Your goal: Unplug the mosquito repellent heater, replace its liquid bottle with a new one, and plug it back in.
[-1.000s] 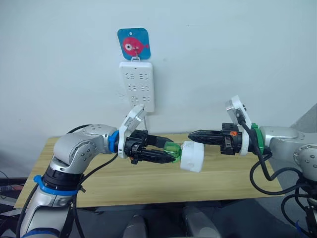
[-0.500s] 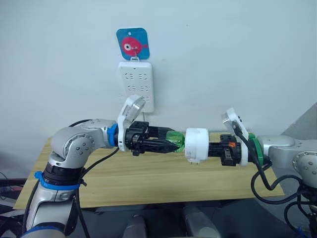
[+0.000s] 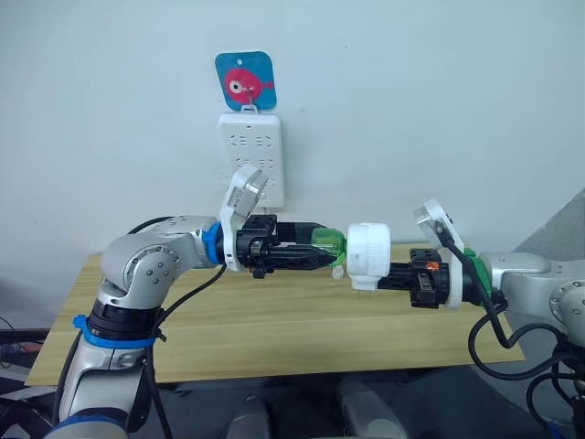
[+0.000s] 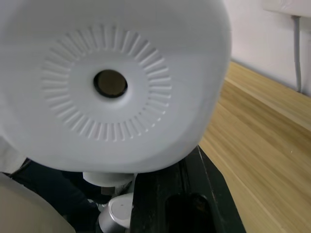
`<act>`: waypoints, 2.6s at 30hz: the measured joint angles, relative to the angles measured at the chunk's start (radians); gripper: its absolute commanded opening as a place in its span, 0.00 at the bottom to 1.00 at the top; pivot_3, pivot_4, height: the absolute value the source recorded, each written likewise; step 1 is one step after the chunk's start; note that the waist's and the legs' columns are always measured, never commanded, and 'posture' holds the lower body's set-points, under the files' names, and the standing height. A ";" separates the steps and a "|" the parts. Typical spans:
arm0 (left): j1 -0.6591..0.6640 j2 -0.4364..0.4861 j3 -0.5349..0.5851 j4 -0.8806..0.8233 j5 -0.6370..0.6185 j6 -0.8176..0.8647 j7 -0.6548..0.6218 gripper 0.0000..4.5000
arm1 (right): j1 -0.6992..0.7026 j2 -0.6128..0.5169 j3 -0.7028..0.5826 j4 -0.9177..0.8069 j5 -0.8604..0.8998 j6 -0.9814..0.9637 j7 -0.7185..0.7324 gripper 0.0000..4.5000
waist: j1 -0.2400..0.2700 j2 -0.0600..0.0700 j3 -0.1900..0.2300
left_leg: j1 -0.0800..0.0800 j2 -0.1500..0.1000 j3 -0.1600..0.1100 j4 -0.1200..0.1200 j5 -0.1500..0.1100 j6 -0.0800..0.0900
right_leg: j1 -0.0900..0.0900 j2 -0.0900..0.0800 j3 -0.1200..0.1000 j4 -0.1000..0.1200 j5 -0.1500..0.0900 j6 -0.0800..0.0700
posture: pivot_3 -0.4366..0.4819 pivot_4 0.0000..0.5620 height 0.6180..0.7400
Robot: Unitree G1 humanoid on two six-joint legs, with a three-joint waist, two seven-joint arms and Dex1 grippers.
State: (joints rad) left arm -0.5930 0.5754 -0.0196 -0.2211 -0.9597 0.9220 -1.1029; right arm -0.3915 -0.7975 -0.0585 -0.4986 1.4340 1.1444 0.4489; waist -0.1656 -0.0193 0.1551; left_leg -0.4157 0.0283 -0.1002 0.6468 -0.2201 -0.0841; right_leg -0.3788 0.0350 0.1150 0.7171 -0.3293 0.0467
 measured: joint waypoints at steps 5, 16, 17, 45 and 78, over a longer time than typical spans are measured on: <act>0.000 -0.015 0.008 -0.001 -0.004 0.002 0.011 0.52 | 0.000 0.007 0.000 0.004 0.043 -0.003 -0.038 0.00 | 0.000 0.000 0.000 | 0.000 0.000 0.000 0.000 0.000 0.000 | 0.000 0.000 0.000 0.000 0.000 0.000 | 0.30 0.14 0.76; 0.003 -0.030 0.034 0.026 -0.044 0.046 0.089 0.52 | 0.063 0.012 -0.004 -0.055 -0.069 -0.072 0.035 0.00 | 0.001 0.000 0.000 | 0.000 0.000 0.000 0.000 0.000 0.000 | 0.000 0.000 0.000 0.000 0.000 0.000 | 0.30 0.13 0.76; 0.004 -0.030 0.038 0.030 -0.044 0.048 0.099 0.52 | 0.067 0.012 -0.007 -0.060 -0.067 -0.075 0.044 0.00 | 0.001 0.000 0.000 | 0.000 0.000 0.000 0.000 0.000 0.000 | 0.000 0.000 0.000 0.000 0.000 0.000 | 0.30 0.13 0.76; 0.052 0.010 0.030 0.058 -0.005 -0.018 0.027 0.52 | 0.069 -0.013 -0.026 -0.087 0.001 -0.086 0.061 0.00 | 0.000 0.000 0.000 | 0.000 0.000 0.000 0.000 0.000 0.000 | 0.000 0.000 0.000 0.000 0.000 0.000 | 0.29 0.13 0.76; 0.067 0.006 -0.013 0.069 0.124 -0.065 0.043 0.52 | 0.060 -0.066 -0.021 -0.125 0.120 -0.111 0.079 0.00 | 0.002 0.000 0.000 | 0.000 0.000 0.000 0.000 0.000 0.000 | 0.000 0.000 0.000 -0.001 0.000 0.000 | 0.29 0.14 0.76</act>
State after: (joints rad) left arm -0.5263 0.5811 -0.0325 -0.1523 -0.8360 0.8571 -1.0594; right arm -0.3318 -0.8633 -0.0794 -0.6238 1.5538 1.0338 0.5281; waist -0.1638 -0.0195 0.1549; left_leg -0.4159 0.0286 -0.1002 0.6466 -0.2201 -0.0841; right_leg -0.3790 0.0353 0.1151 0.7165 -0.3294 0.0468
